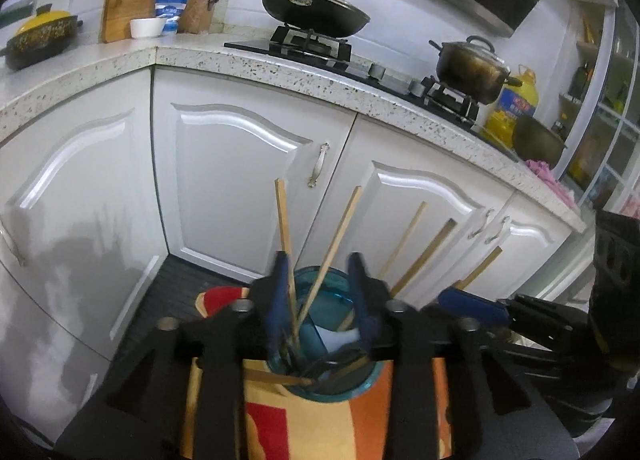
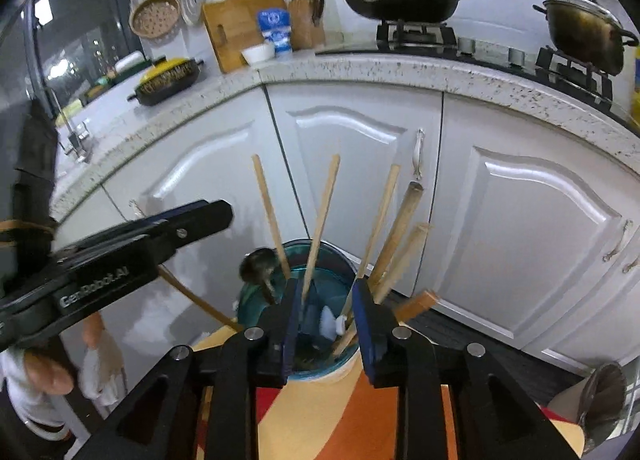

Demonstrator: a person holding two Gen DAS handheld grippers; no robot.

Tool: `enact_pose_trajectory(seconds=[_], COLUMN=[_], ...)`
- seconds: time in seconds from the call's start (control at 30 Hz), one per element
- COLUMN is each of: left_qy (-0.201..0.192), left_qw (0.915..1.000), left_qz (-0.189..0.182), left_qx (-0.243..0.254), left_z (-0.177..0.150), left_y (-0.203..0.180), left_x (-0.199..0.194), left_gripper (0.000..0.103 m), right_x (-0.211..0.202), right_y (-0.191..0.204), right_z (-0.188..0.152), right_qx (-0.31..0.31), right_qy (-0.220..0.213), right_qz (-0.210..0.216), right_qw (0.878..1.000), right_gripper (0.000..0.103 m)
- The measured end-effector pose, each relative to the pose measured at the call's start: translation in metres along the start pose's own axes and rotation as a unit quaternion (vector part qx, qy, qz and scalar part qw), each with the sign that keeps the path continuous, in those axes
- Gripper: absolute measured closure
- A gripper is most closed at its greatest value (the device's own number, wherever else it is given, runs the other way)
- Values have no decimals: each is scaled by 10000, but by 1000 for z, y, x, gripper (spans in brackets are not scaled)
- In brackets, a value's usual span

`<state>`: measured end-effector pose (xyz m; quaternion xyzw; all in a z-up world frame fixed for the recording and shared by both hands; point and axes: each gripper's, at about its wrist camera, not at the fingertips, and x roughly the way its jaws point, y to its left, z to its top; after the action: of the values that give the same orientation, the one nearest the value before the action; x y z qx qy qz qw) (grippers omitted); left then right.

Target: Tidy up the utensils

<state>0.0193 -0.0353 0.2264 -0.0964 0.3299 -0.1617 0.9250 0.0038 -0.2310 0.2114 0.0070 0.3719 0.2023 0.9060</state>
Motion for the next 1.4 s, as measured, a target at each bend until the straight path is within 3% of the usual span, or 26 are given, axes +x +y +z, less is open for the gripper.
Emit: enact_pose_trajectory(seconds=[0.1,0.23,0.37,0.7,0.87,0.97,1.4], left_qy=[-71,-223,-345,-279,-297,-295,-283], left_qw=[9999,9996,9989,9957,9946,9941,9919], left_qz=[18,88,206,540,618,689,1023], left_qx=[83,172,226,694,779,782,695], left_z=[-3,-10,-20,-63,-80,-86,-101], left_y=[-5,-10,-14,-44,-52,-53,-44], left_x=[-13,-32,-50,-70,-76,-80,-85], left_gripper=[56,51,51,50,50,50,50], right_x=[-20,-45,-62,-67,-74,-74,-73], right_y=[1,0,-2,3,11,13,24], right_z=[-8,-21,-37,-75,-83,-85,-90], right_qx=[41,182,316,442,361,373,266], right_qy=[-191,-462,-580,-429,-453,-444,-372], right_qz=[-20,-29,-125,-400,-539,-579,-638], right_qw=[9998,9988,9977,9973,9969,9966,9969], right_gripper=[74,69,61,61,59,50,48])
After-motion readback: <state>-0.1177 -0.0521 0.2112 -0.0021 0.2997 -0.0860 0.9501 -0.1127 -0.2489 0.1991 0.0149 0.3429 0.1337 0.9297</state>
